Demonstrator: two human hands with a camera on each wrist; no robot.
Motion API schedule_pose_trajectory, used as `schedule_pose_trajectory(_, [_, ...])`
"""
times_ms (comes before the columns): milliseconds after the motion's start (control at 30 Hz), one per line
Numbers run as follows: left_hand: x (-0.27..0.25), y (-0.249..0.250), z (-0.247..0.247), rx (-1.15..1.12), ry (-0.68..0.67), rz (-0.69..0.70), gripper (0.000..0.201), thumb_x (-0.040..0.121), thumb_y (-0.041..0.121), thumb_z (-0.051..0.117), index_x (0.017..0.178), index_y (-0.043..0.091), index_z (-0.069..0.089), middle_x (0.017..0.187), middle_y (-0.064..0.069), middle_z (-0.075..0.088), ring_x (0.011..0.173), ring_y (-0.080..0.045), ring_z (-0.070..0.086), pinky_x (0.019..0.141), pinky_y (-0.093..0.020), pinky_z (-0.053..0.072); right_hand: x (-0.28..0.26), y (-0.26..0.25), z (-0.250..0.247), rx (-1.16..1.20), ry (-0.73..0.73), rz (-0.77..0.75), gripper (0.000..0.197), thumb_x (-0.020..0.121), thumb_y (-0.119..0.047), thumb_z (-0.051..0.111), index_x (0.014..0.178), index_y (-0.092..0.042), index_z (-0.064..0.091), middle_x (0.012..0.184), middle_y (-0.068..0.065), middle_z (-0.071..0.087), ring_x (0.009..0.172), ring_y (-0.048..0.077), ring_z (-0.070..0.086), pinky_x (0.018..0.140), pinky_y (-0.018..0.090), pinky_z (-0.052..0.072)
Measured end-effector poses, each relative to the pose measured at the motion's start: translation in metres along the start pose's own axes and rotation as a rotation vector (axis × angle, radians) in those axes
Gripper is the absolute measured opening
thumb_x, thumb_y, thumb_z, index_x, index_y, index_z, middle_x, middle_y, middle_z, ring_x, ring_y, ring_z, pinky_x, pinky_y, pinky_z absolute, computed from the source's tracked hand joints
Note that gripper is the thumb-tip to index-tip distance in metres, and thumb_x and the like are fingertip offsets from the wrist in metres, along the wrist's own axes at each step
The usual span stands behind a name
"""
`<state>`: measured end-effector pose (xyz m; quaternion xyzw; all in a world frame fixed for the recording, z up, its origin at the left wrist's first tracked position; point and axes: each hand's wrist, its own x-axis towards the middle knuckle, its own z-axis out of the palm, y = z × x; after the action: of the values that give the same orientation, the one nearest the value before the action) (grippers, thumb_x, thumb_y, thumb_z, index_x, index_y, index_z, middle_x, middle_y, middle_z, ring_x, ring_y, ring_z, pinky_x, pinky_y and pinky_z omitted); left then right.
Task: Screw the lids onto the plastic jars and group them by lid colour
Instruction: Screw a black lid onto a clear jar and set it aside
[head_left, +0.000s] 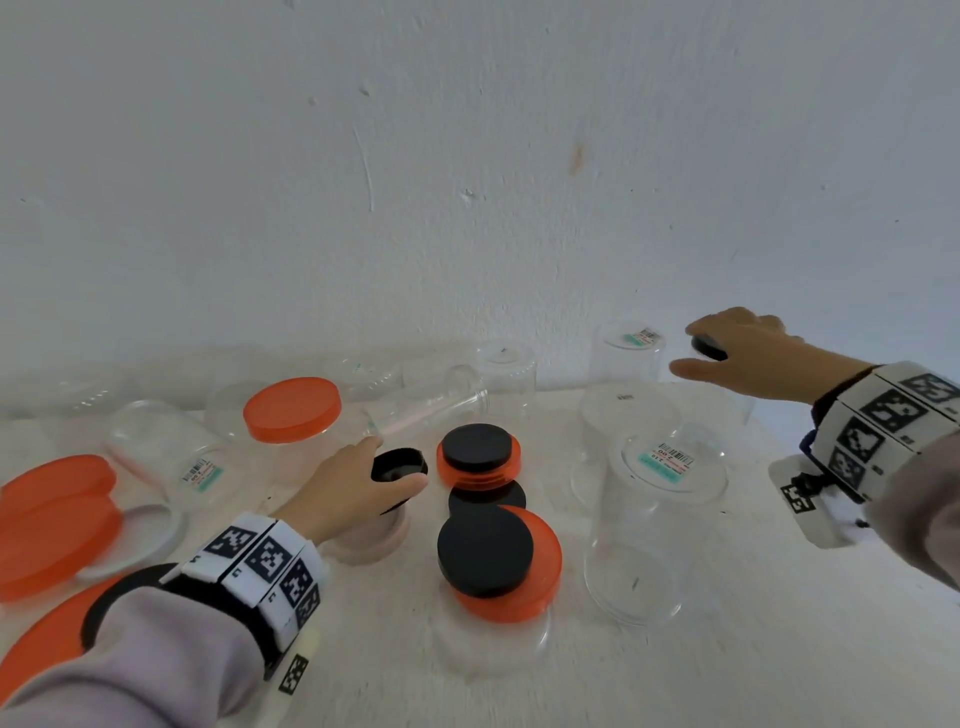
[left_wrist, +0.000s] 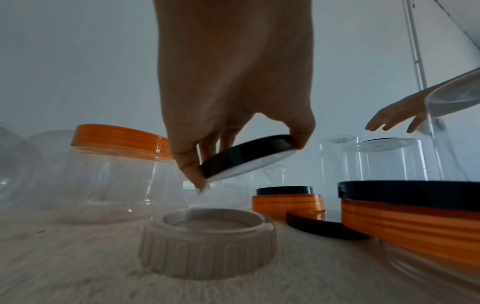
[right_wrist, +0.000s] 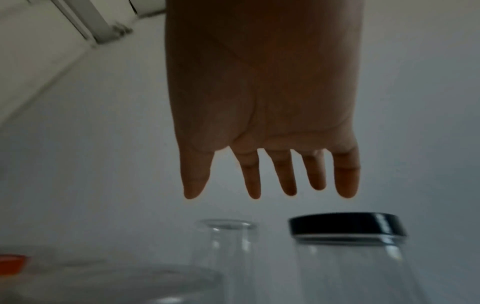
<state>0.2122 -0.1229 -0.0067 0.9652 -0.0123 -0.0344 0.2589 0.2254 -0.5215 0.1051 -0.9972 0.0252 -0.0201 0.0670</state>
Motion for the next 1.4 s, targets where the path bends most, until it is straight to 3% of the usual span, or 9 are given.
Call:
schedule_pose_trajectory(67, [-0.002,0.001,-0.001,-0.048,0.000,0.022,0.081,0.083,0.059,0.058,0.147,0.018,0.031,0.138,-0.005,0.049,0.123,-0.022,0.048,0.092,-0.030,0.038,-0.015,-0.018,-0.003,0.001,-0.061,-0.034,0.068,0.077,-0.077,0.042,0.128,-0.033,0.050,0.127,0.004,0.048,0.123,0.032,0.040,0.106,0.051,0.033])
schedule_pose_trajectory(167, [-0.008,0.007,-0.004,-0.086,-0.040,0.031,0.083,0.074,0.067,0.046,0.143,0.022,0.035,0.138,-0.007,0.046,0.124,-0.025,0.047,0.100,-0.039,0.040,-0.045,-0.043,-0.006,0.104,-0.210,-0.089,0.095,0.058,-0.088,0.033,0.138,-0.037,0.042,0.140,-0.001,0.042,0.130,0.023,0.039,0.109,0.044,0.032])
schedule_pose_trajectory(300, [-0.015,0.011,-0.007,-0.209,-0.029,0.056,0.055,0.076,0.064,0.044,0.117,0.027,0.049,0.099,-0.006,0.059,0.080,-0.018,0.059,0.062,-0.026,0.046,-0.074,-0.066,-0.007,0.095,-0.383,-0.145,0.102,0.048,-0.093,0.032,0.138,-0.045,0.036,0.140,-0.010,0.036,0.131,0.016,0.037,0.111,0.042,0.031])
schedule_pose_trajectory(400, [-0.021,0.009,-0.010,-0.230,-0.012,0.068,0.042,0.091,0.054,0.050,0.125,0.030,0.047,0.097,-0.005,0.057,0.075,-0.014,0.057,0.057,-0.022,0.042,-0.085,-0.076,-0.007,0.014,-0.442,-0.173,0.101,0.049,-0.093,0.036,0.139,-0.048,0.031,0.138,-0.015,0.032,0.128,0.011,0.037,0.111,0.037,0.031])
schedule_pose_trajectory(567, [-0.037,0.003,-0.018,-0.213,-0.031,0.087,0.058,0.086,0.060,0.054,0.133,0.027,0.042,0.114,-0.004,0.054,0.100,-0.019,0.057,0.082,-0.031,0.051,-0.093,-0.081,-0.005,0.009,-0.444,-0.195,0.093,0.057,-0.084,0.058,0.138,-0.050,0.027,0.123,-0.022,0.033,0.111,0.004,0.049,0.084,0.019,0.043])
schedule_pose_trajectory(667, [-0.047,-0.001,-0.023,-0.245,-0.016,0.091,0.061,0.085,0.058,0.057,0.135,0.027,0.041,0.117,-0.002,0.052,0.105,-0.018,0.055,0.085,-0.029,0.048,-0.098,-0.086,-0.003,0.048,-0.405,-0.186,0.083,0.067,-0.068,0.071,0.136,-0.048,0.030,0.112,-0.026,0.035,0.108,0.003,0.048,0.072,0.013,0.042])
schedule_pose_trajectory(967, [-0.065,-0.023,-0.042,-0.472,-0.016,0.107,0.049,0.077,0.054,0.069,0.114,0.039,0.042,0.108,0.014,0.056,0.100,-0.004,0.057,0.081,-0.026,0.049,-0.126,-0.105,-0.030,0.016,-0.270,-0.166,0.064,0.069,-0.053,0.073,0.120,-0.055,0.035,0.118,-0.019,0.047,0.096,0.000,0.052,0.074,0.020,0.042])
schedule_pose_trajectory(1233, [-0.081,-0.032,-0.057,-0.695,0.024,0.079,0.089,0.051,0.063,0.081,0.120,0.024,0.042,0.113,0.002,0.057,0.109,-0.017,0.059,0.098,-0.040,0.049,-0.168,-0.148,-0.054,0.148,-0.095,-0.215,0.064,0.050,-0.056,0.075,0.099,-0.061,0.032,0.111,-0.015,0.050,0.089,0.014,0.060,0.063,0.029,0.055])
schedule_pose_trajectory(1400, [-0.095,-0.034,-0.076,-0.927,0.130,0.125,0.047,0.057,0.046,0.077,0.090,0.021,0.053,0.095,-0.003,0.060,0.097,-0.020,0.062,0.089,-0.035,0.050,-0.179,-0.179,-0.025,0.426,-0.023,-0.188,0.066,0.045,-0.067,0.075,0.098,-0.054,0.038,0.098,-0.015,0.057,0.085,0.005,0.060,0.065,0.025,0.049])
